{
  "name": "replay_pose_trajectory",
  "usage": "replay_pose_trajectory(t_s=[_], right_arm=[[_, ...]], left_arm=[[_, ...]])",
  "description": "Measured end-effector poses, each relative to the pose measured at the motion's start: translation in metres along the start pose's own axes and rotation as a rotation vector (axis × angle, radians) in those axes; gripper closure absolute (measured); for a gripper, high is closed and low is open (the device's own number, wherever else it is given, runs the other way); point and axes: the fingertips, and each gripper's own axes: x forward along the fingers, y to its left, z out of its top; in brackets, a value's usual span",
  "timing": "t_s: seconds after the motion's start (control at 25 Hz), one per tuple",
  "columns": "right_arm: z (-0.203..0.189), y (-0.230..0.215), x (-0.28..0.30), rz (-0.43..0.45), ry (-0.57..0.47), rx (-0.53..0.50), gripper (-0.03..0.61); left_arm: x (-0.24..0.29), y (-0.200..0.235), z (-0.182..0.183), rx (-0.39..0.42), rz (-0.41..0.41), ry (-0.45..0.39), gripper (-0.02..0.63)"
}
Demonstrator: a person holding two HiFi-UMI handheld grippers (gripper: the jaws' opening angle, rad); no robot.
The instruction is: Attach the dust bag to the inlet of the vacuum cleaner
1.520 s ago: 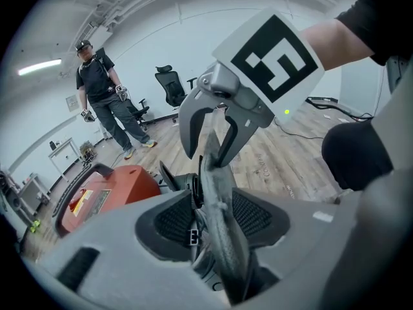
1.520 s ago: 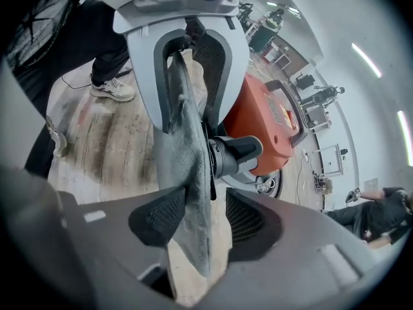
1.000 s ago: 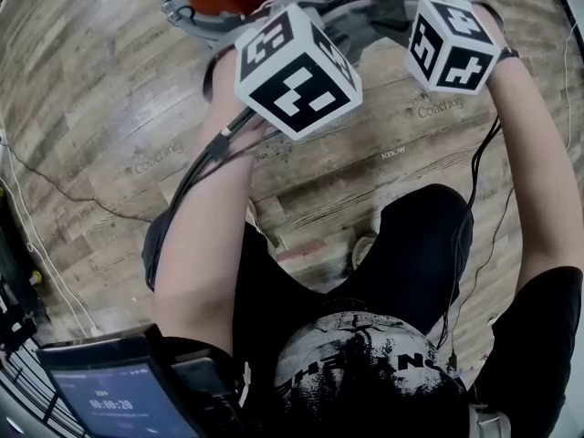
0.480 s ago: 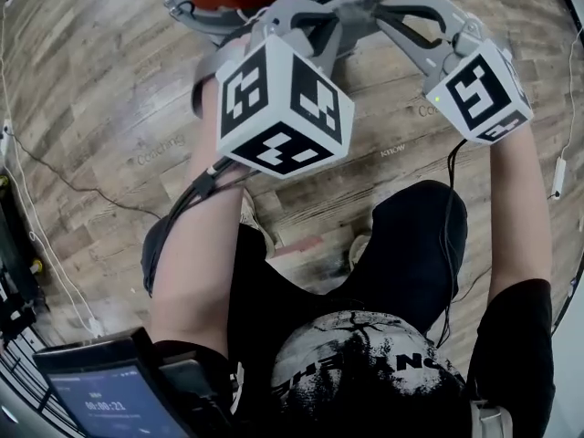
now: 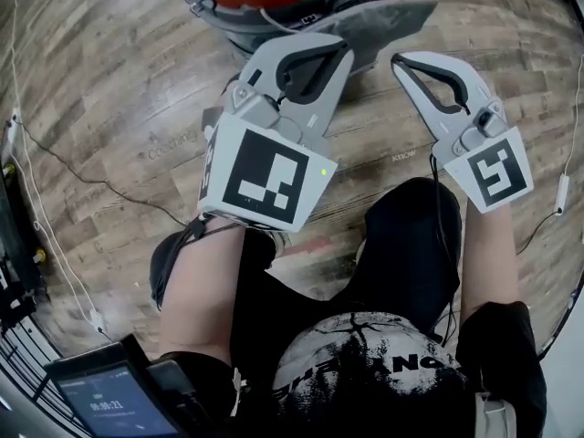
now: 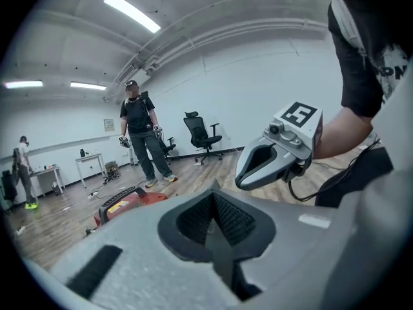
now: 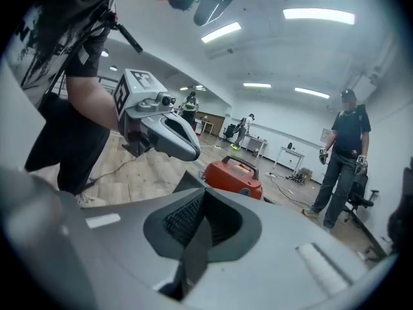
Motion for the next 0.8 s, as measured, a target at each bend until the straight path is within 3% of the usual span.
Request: replay_pose_trajectory(t_s=[0.12,0.4,0.6,0.8], right_arm=[[0.008,-0.002,0.005,0.006,-0.008,0.086,0.574],[0.066,-0.002,0.014,0.021,-0.072,0.122,0.574],[0.142,-0.019,0.004,0.018,-0.065,0.145,0.572],[0.223,-0.021,-0.021,0.065,-0.079,0.176,0.572]], left_arm=[[-0.009,0.011,-0.002,-0.038,-0.008,-0.012,0.607],[-0.024,0.029,0.0,-0.086,0.004,-0.044,0.609],[-0.057,0.039,0.037,-0.098,-0.024,-0.001,0.607],[-0.115,0.064,0.091,-0.193,-0.008,0.007,0.609]])
